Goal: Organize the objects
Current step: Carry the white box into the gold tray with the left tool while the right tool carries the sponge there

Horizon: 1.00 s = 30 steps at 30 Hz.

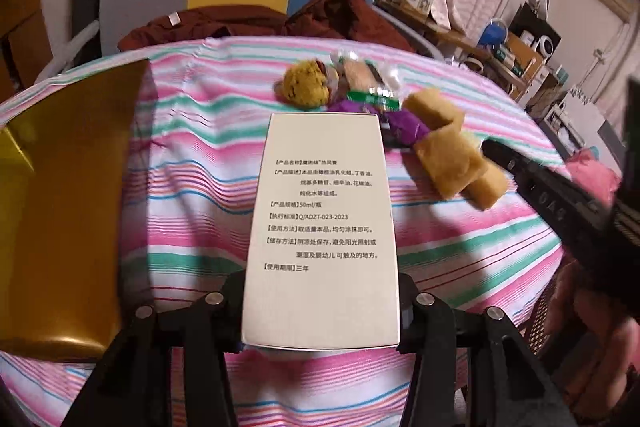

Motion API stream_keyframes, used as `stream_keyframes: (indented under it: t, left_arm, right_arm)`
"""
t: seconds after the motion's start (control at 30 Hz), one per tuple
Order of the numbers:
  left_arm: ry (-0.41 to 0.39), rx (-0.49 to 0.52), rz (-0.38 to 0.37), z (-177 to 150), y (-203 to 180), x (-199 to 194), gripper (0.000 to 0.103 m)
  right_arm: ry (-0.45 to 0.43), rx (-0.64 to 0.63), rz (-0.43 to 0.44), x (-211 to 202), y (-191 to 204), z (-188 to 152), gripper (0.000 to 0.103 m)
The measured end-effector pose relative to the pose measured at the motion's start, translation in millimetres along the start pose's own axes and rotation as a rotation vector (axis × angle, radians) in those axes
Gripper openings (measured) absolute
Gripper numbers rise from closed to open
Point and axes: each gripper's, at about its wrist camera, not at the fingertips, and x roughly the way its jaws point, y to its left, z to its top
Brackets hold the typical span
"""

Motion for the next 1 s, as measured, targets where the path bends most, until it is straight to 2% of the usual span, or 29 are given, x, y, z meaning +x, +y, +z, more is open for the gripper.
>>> stream_keyframes:
  t: [0.13, 0.2, 0.23, 0.27, 0.5, 0.63, 0.83, 1.0]
  left_arm:
    - [-0.043, -0.024, -0.009, 2.5, 15.3, -20.6, 0.051]
    - [-0.063, -0.028, 0.000, 3.8, 22.3, -27.9, 0.051]
    - [-0.074, -0.031, 0.004, 3.7, 26.2, -32.4, 0.051]
    - [-0.085, -0.034, 0.007, 4.5, 31.5, -37.5, 0.051]
    - [-0.116, -0.099, 0.016, 2.9, 66.3, -56.0, 0.051]
    - [-0.132, -0.138, 0.030, 0.4, 88.2, -65.7, 0.051]
    - [-0.139, -0.184, 0.089, -7.0, 128.7, -74.1, 0.051]
    - [-0.138, -0.240, 0.145, -15.9, 165.3, -80.2, 0.051]
  right_arm:
    - [0.004, 0.022, -0.003, 3.6, -1.0, -1.6, 0.007]
    - [0.005, 0.032, -0.048, 7.7, -3.3, -1.5, 0.028]
    - [0.003, 0.031, -0.070, 9.5, -3.9, -1.3, 0.046]
    - [0.002, 0.026, -0.082, 11.9, -4.9, -1.1, 0.051]
    - [0.102, -0.003, -0.136, 45.6, 0.7, -6.7, 0.052]
    - [0.096, -0.037, -0.162, 48.6, 5.5, -9.0, 0.052]
    - [0.086, -0.075, -0.179, 43.3, 12.2, -9.6, 0.036]
    - [0.045, -0.046, -0.155, 27.4, 17.4, -4.3, 0.034]
